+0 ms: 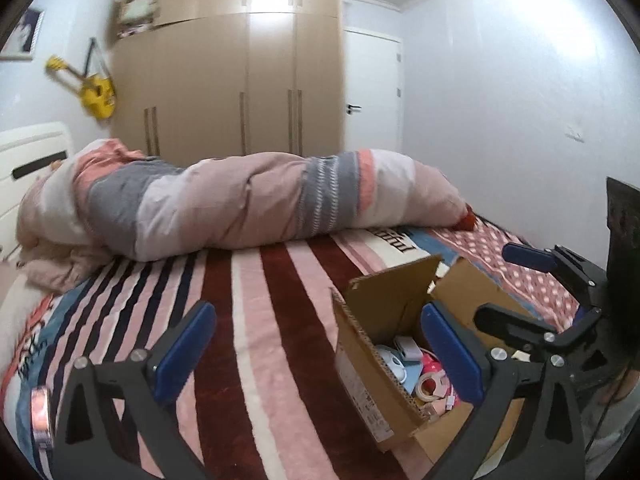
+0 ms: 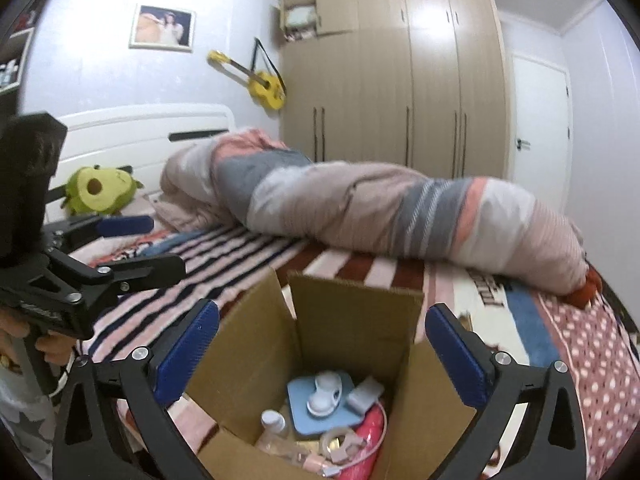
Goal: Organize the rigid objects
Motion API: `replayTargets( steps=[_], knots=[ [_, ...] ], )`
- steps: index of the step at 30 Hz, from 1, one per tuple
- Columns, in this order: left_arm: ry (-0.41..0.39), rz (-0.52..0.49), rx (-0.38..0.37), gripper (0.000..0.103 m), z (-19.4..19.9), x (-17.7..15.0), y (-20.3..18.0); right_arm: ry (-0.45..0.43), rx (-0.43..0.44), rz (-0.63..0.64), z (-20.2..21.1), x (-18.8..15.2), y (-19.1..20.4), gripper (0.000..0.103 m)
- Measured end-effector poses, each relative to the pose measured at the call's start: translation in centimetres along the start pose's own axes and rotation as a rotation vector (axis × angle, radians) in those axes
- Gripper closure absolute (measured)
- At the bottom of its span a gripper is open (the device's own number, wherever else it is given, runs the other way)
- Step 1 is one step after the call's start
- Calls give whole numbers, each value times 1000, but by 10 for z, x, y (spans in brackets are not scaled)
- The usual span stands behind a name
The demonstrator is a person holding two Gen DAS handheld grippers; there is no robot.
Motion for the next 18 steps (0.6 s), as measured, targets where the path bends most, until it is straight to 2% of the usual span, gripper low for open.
replayTargets(
  steps=[5, 18],
  knots=[
    [-18, 28, 31, 1, 8, -7, 3, -14, 24, -6, 3, 1, 6, 0],
    [-13, 36, 54, 1, 8, -12, 4, -9, 40, -31, 5, -5, 6, 0]
  ],
)
Point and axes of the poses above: each gripper's, at about its wrist camera, not at the fingertips, and z roughly against the way its jaws point, y to its left, x to its top, the point moved 5 cm from there along -z, roughly the way its jaws point, and after that the axes turned 10 degrees about -x, right-handed, at the moved point
